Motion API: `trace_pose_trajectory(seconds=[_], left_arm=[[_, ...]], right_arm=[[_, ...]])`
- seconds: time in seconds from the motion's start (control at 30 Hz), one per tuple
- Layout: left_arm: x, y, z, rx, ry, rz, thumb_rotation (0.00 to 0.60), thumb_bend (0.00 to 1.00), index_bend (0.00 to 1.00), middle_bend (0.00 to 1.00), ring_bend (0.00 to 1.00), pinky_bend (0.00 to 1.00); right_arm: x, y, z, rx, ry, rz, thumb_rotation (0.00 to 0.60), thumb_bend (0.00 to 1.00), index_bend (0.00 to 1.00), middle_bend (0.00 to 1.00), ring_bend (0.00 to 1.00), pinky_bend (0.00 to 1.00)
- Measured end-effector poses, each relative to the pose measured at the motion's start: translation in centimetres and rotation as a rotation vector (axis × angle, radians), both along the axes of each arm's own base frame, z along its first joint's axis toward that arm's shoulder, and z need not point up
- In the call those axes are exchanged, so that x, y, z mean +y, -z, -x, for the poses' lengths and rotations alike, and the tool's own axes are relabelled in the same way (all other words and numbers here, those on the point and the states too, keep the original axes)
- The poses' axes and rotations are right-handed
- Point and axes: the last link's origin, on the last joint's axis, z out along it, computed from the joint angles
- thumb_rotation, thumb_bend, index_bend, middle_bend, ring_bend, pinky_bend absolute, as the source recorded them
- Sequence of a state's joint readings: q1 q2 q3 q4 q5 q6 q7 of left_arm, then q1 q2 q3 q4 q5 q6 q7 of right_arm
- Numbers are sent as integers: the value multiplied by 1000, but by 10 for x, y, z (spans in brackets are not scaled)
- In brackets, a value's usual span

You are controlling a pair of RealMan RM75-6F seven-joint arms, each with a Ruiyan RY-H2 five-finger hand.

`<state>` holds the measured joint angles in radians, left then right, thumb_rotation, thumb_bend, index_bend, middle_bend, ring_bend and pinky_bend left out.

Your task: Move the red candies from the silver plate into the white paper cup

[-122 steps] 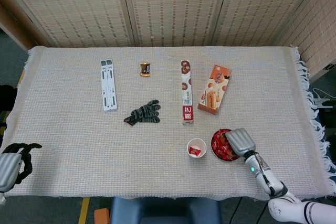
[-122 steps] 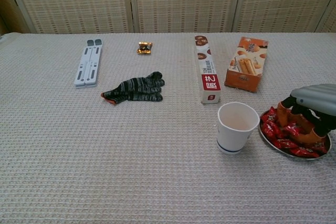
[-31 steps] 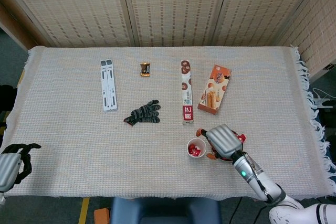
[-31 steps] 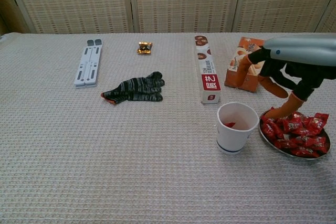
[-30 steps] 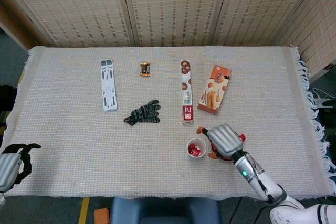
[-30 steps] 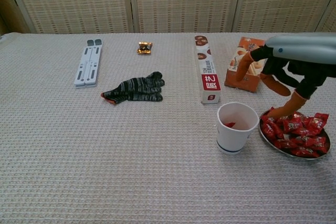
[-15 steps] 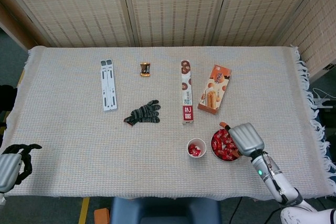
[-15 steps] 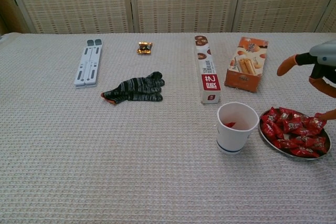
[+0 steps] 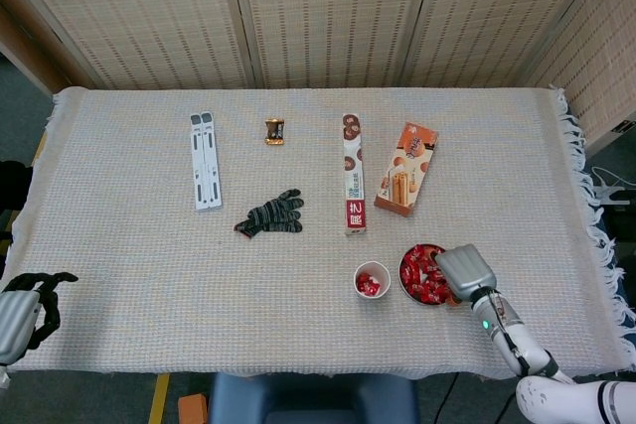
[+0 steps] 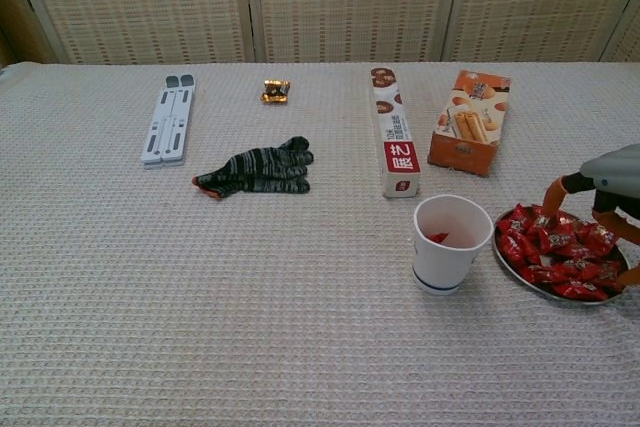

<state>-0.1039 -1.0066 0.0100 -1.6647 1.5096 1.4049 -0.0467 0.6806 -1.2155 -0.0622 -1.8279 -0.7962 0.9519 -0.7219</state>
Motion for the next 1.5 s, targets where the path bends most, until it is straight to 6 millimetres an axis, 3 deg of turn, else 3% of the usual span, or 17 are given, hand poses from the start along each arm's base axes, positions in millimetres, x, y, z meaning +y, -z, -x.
trace_pose_trajectory(seconds=[0.43,0.9,1.5], left_arm=[[0,0,0,1,-2,0,600,638,307,388,273,240],[0,0,0,-1,-1,1,600,636,307,388,274,240],[0,0,0,1,-3,7,600,636,307,388,274,240]], right_arm=[[-8,20,14,11,33,-14,600,0,271,754,774,1000],[-5,21,16,-14,36,-4,600,242,579,760,791,1000],[-6,12,12,-59,25,52,600,297,686,770,803,1000]])
